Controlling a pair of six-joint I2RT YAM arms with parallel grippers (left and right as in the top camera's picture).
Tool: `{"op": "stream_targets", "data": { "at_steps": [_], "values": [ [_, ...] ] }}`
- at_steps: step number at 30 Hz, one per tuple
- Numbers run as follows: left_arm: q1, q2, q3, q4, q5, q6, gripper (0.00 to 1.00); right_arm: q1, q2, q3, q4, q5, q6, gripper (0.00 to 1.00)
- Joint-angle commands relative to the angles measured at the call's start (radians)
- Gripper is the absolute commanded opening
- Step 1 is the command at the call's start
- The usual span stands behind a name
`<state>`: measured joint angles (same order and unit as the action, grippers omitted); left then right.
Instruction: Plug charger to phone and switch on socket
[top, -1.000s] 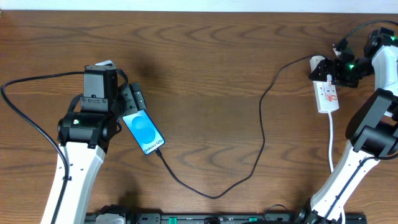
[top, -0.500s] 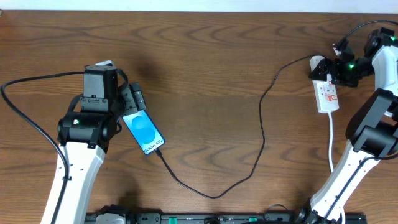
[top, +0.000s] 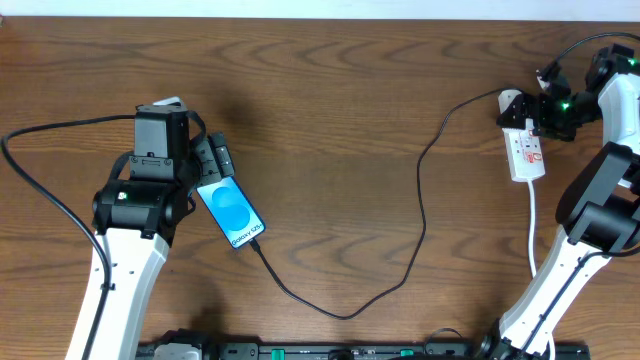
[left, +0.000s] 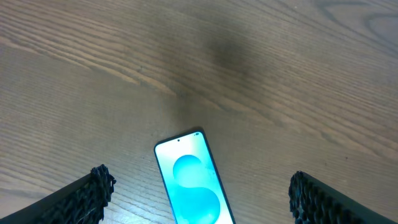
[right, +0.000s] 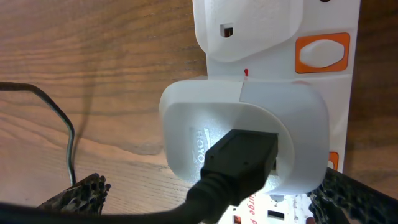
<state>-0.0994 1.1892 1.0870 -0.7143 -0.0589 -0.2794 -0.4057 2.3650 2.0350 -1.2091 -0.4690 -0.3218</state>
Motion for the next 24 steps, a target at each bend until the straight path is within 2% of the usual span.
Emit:
{"op": "stream_targets", "data": {
  "at_steps": [1, 24],
  "values": [
    [-0.002, 0.006, 0.017, -0.003, -0.016, 0.017, 0.93, 0.002, -0.002, -0.003, -0.007, -0.039, 0.021, 0.99],
    [-0.002, 0.006, 0.017, -0.004, -0.016, 0.017, 0.93, 0.014, -0.002, -0.068, 0.039, -0.096, 0.046, 0.99]
  ]
}}
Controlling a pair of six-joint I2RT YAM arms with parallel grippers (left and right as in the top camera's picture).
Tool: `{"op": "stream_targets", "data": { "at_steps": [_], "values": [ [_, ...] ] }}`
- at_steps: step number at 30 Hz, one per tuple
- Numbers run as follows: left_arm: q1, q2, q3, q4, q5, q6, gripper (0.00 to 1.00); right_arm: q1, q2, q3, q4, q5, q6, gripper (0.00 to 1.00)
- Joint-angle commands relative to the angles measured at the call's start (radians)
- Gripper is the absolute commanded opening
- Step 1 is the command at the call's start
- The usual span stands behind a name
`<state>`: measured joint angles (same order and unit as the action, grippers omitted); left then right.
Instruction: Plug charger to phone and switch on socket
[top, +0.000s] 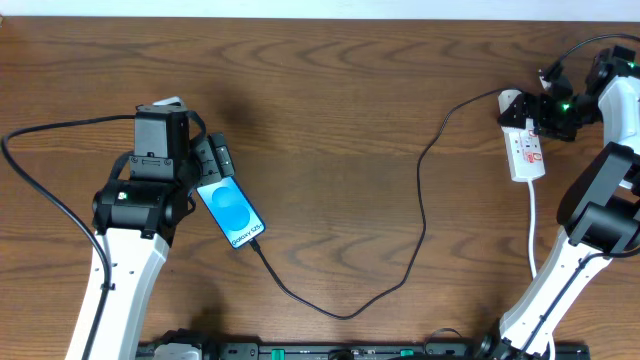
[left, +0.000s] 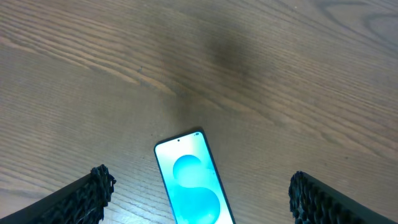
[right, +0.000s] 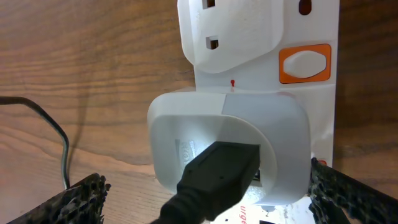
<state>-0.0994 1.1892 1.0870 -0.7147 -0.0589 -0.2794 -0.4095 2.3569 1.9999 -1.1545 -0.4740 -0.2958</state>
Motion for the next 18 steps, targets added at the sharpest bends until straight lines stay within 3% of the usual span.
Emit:
{"op": "stream_targets", "data": {
  "at_steps": [1, 18],
  "values": [
    [-0.002, 0.006, 0.017, -0.003, -0.016, 0.017, 0.93, 0.018, 0.006, -0.033, -0.018, -0.096, 0.02, 0.99],
    [-0.002, 0.006, 0.017, -0.003, -0.016, 0.017, 0.93, 0.018, 0.006, -0.033, -0.042, -0.124, 0.019, 0.99]
  ]
}}
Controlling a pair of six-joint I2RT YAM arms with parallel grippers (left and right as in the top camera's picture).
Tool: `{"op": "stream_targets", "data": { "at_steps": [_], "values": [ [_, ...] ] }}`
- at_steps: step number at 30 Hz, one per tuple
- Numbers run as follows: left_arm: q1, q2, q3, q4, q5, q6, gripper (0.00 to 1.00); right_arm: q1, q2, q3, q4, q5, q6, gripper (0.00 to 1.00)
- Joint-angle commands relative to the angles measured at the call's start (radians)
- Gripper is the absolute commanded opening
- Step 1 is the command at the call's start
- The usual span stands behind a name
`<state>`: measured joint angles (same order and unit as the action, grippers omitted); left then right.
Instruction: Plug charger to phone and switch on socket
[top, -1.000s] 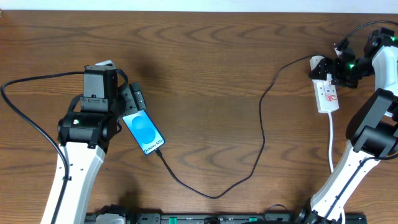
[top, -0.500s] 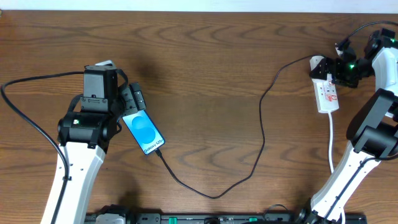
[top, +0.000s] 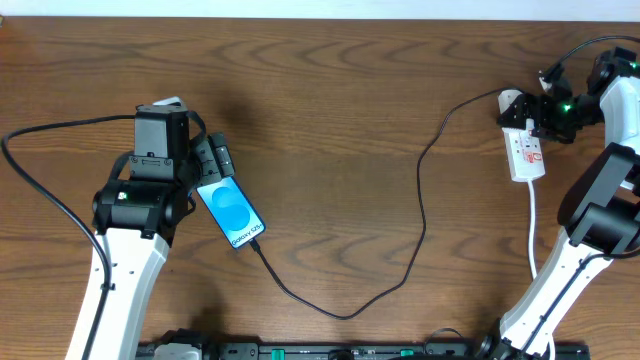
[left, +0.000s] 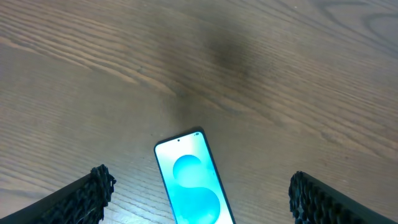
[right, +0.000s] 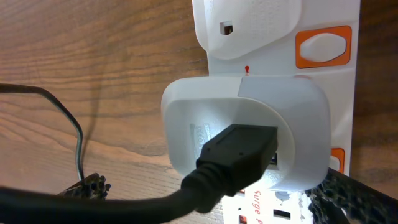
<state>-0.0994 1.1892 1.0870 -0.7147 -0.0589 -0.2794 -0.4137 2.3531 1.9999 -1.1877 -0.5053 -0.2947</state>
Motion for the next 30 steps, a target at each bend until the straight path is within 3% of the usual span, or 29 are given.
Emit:
{"op": "stream_targets", "data": {
  "at_steps": [1, 30],
  "values": [
    [-0.002, 0.006, 0.017, -0.003, -0.016, 0.017, 0.93, 0.023, 0.01, -0.033, -0.006, -0.092, 0.018, 0.99],
    [-0.002, 0.006, 0.017, -0.003, -0.016, 0.017, 0.93, 0.023, 0.01, -0.033, 0.003, -0.108, 0.029, 0.99]
  ]
}}
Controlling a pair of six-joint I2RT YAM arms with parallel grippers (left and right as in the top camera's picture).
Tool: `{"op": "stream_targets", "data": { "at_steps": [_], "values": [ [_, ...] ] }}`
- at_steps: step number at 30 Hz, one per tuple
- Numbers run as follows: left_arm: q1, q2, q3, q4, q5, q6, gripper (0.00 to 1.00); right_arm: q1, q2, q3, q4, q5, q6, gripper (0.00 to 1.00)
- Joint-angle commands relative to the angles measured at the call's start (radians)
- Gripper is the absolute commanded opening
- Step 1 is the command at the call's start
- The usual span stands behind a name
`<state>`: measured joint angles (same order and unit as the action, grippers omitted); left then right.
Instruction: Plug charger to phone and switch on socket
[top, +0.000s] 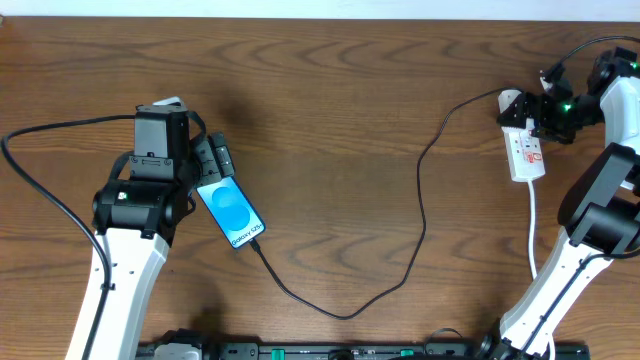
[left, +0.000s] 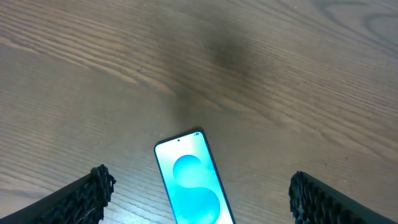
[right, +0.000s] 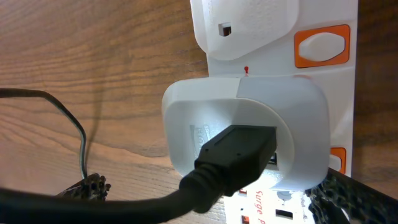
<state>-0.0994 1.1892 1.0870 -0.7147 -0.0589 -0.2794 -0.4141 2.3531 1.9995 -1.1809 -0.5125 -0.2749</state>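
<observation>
The phone (top: 232, 213) lies face up with a lit blue screen, and the black charger cable (top: 345, 314) is plugged into its lower end. My left gripper (left: 199, 200) is open, its fingers (left: 93, 190) wide on either side of the phone (left: 194, 186) without touching it. The cable runs right to a white adapter (right: 245, 134) seated in the white power strip (top: 526, 152). My right gripper (right: 211, 196) is open and straddles the adapter. An orange rocker switch (right: 321, 46) sits just beyond it on the strip. Whether it is on cannot be told.
The cable loops across the middle of the wooden table (top: 340, 120) and near its front edge. The strip's own white lead (top: 533, 225) runs down beside my right arm. A black cable (top: 40, 190) trails left of my left arm.
My right gripper was open close over the adapter. At the following moment it sat a little further back, with more of the strip in view. Then it was close again and stays so. The left gripper and the plugged-in phone kept still throughout.
</observation>
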Motion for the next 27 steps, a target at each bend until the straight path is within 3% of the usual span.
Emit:
{"op": "stream_targets", "data": {
  "at_steps": [1, 27],
  "values": [
    [-0.002, 0.006, 0.017, -0.003, -0.016, 0.017, 0.93, 0.023, 0.01, -0.032, -0.004, -0.101, 0.009, 0.99],
    [-0.002, 0.006, 0.017, -0.007, -0.016, 0.017, 0.93, 0.023, 0.01, -0.033, 0.001, -0.133, 0.009, 0.99]
  ]
}}
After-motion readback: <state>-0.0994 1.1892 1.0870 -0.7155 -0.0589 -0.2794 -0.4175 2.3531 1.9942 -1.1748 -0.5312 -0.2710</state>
